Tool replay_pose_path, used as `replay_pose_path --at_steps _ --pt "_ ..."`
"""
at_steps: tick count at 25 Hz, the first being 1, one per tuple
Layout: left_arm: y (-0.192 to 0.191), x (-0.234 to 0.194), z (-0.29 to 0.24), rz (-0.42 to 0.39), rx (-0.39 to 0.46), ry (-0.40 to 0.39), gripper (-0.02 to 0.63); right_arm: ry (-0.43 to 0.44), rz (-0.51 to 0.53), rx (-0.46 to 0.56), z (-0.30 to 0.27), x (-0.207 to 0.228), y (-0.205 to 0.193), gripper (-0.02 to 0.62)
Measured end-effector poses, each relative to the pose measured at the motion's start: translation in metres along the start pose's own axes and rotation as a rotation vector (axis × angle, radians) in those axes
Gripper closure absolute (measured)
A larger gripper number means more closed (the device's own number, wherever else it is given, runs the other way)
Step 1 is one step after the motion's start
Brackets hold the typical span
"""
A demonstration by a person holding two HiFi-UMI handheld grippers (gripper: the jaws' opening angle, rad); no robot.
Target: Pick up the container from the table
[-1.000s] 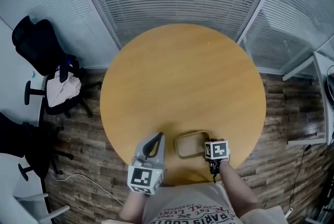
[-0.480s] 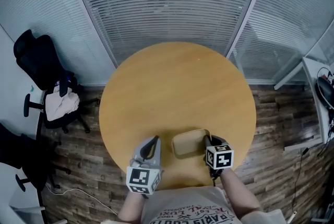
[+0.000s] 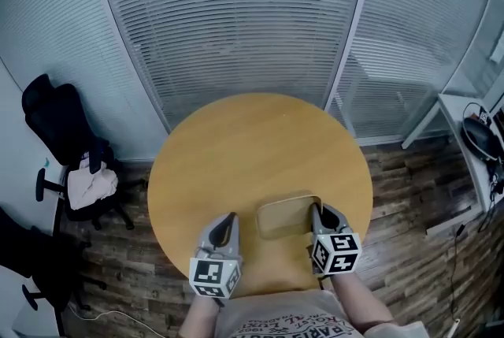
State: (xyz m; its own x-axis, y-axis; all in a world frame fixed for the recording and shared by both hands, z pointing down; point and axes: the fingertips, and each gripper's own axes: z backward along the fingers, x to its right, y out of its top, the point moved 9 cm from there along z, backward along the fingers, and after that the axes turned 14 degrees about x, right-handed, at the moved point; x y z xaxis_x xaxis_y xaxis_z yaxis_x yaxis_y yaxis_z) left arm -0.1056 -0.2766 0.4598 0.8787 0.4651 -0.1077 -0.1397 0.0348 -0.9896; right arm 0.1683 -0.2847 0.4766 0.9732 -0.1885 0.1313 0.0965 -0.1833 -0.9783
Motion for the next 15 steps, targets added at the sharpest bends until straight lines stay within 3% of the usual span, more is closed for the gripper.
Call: replay_pose_path --at_steps 6,15 --pt "0.007 0.012 -0.003 -0.013 0.013 -0.029 0.6 0.002 0.012 0.109 0.02 0.003 0.018 0.588" --pt "0.015 0.015 -0.005 -0.022 0.034 -0.025 0.6 0.004 0.028 0.124 0.024 0.002 0.022 0.589"
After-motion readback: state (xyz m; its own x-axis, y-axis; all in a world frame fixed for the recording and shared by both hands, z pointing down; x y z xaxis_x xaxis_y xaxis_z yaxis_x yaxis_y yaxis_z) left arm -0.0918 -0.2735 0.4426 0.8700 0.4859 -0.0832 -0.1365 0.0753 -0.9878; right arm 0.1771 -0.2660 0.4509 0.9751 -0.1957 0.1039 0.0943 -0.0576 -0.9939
